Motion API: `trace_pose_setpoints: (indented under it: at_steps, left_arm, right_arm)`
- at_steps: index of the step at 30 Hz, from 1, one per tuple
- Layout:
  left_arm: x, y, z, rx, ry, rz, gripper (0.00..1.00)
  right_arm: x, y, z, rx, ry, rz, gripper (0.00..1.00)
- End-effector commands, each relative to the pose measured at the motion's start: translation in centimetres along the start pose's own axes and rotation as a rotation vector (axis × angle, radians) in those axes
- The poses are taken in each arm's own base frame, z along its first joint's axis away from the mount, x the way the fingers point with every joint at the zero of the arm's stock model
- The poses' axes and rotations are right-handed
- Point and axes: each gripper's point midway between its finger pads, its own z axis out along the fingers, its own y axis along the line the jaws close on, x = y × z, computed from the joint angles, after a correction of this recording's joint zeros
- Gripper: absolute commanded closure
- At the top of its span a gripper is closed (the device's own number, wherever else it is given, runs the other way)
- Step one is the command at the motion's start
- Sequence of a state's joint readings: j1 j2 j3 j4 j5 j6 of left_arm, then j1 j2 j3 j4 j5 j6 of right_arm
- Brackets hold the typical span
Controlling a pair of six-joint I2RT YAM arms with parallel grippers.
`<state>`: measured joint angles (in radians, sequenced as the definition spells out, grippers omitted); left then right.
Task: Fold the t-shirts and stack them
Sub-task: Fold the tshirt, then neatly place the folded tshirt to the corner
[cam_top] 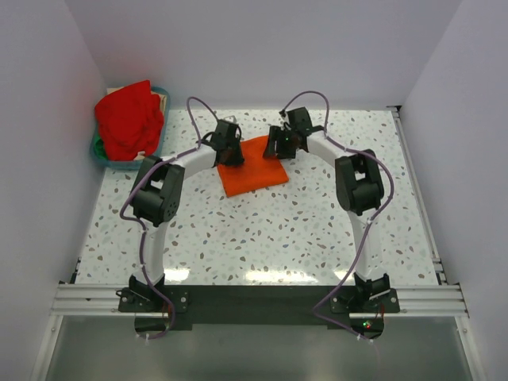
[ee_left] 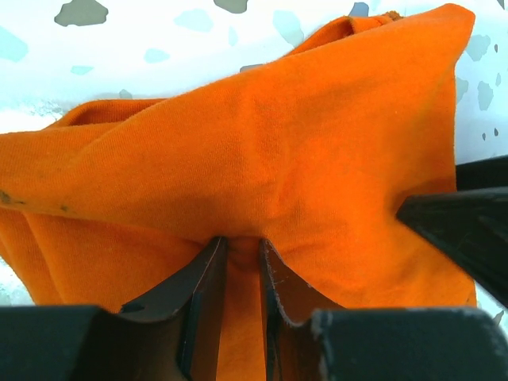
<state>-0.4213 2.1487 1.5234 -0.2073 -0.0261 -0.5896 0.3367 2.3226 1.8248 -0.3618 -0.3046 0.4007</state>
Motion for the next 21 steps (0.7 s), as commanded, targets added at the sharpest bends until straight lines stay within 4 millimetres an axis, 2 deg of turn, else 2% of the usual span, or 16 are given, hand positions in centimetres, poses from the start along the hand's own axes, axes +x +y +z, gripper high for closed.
trace_pose_setpoints:
  at_steps: [1,2,7,9,10,11,13,14,16,17,18,19,20,21]
  left_arm:
    - [0.1,-0.1,0.4,0.011,0.021,0.02,0.72]
    - [-0.1,-0.3,0.3,0.014,0.016,0.022,0.72]
    - [-0.6,-0.6,-0.1,0.02,0.007,0.024,0.72]
    - [-1.3,-1.0,-0.6,0.028,-0.006,0.026,0.72]
    - [-1.3,-0.9,-0.9,0.019,-0.001,0.03,0.72]
    - [-2.6,-1.3,-1.5,0.017,-0.029,0.032,0.71]
    - [-3.6,-1.4,-2.6,0.006,-0.044,0.045,0.7]
    - [-5.1,-1.8,-3.8,0.005,-0.083,0.045,0.7]
    - [-6.3,-2.2,-5.3,0.007,-0.111,0.046,0.69]
    - [-7.4,-2.7,-6.8,0.02,-0.143,0.043,0.69]
    - [-7.7,-2.9,-7.6,0.027,-0.153,0.044,0.69]
    - [-8.1,-3.1,-8.3,0.034,-0.165,0.04,0.69]
    - [-8.5,-3.4,-9.8,0.048,-0.183,0.039,0.69]
    - [-8.7,-3.6,-10.6,0.058,-0.194,0.037,0.69]
  right_arm:
    - [2.6,0.9,0.4,0.021,0.061,-0.024,0.4]
    - [3.5,1.1,0.5,0.025,0.079,-0.024,0.4]
    - [5.0,1.2,0.3,0.086,0.094,-0.014,0.48]
    - [5.2,1.0,0.3,0.112,0.099,-0.006,0.6]
    - [5.4,0.6,0.3,0.138,0.104,0.007,0.76]
    - [5.4,0.4,0.1,0.154,0.101,0.014,0.84]
    - [5.5,-0.2,-0.3,0.194,0.091,0.03,1.0]
    - [5.2,-0.8,-1.0,0.235,0.07,0.035,1.0]
    - [4.9,-1.5,-1.8,0.282,0.042,0.068,1.0]
    - [5.6,-2.1,-2.2,0.305,0.045,0.085,1.0]
    - [4.6,-2.2,-3.5,0.333,-0.007,0.1,1.0]
    - [4.1,-2.6,-4.0,0.347,-0.05,0.144,1.0]
    - [5.4,-3.8,-4.4,0.377,-0.041,0.174,1.0]
    - [4.4,-4.0,-5.8,0.393,-0.095,0.201,1.0]
